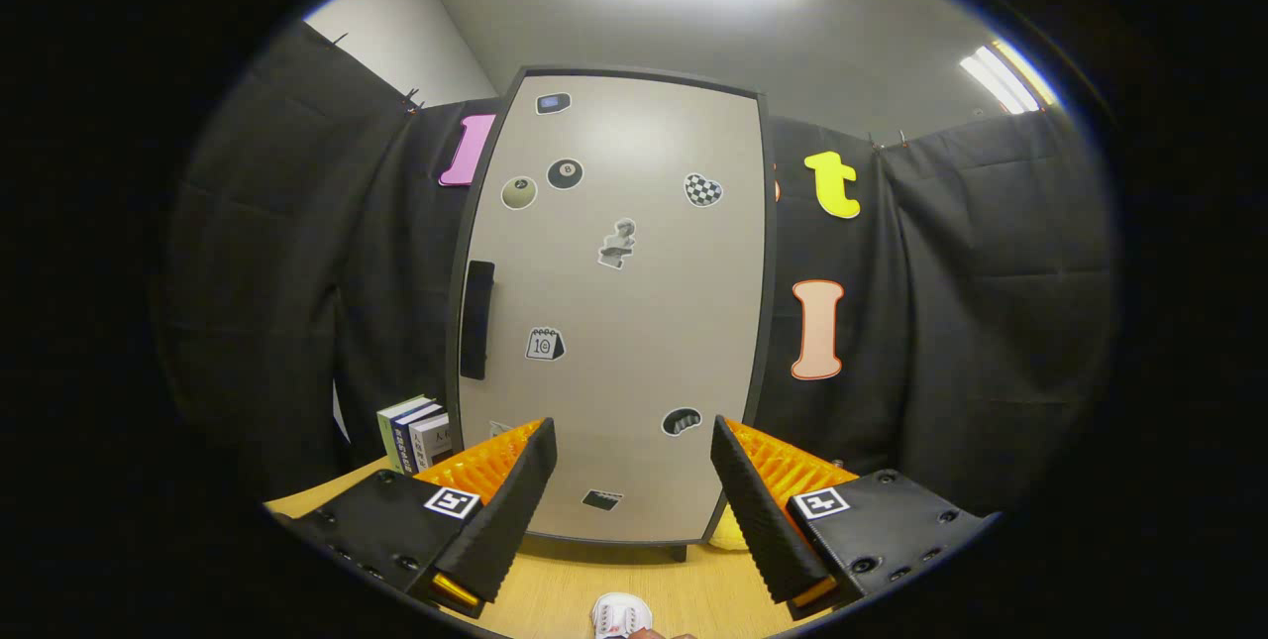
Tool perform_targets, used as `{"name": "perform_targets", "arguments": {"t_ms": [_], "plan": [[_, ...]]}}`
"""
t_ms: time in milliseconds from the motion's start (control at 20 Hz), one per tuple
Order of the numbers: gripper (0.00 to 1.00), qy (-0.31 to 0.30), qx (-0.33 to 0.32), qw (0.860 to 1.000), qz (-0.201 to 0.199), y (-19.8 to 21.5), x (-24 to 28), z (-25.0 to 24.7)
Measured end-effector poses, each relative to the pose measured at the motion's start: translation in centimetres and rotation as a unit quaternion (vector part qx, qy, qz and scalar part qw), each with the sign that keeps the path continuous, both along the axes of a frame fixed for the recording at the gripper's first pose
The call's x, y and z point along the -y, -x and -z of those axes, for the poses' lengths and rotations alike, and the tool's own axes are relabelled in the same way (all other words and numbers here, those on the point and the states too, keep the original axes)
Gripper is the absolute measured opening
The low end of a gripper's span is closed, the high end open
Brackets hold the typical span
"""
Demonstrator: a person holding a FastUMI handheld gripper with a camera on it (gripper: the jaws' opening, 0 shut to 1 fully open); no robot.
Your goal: Open the shoe cabinet door, grab the shoes and put them into the shoe cabinet, then close the shoe cabinet door.
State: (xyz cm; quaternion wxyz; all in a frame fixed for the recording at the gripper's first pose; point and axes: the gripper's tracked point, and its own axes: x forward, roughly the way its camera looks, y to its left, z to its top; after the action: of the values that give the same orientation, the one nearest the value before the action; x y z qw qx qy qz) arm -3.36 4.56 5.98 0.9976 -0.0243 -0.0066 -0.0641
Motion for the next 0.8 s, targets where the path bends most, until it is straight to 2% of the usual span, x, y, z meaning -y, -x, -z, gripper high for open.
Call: {"name": "perform_targets", "arguments": {"t_ms": [550, 800], "plan": [[0.99, -0.019, 0.027, 0.998, -0.054, -7.2, -6.6, -5.1], [0.98, -0.020, 0.017, 0.997, -0.072, -11.5, -9.7, -5.4]]}}
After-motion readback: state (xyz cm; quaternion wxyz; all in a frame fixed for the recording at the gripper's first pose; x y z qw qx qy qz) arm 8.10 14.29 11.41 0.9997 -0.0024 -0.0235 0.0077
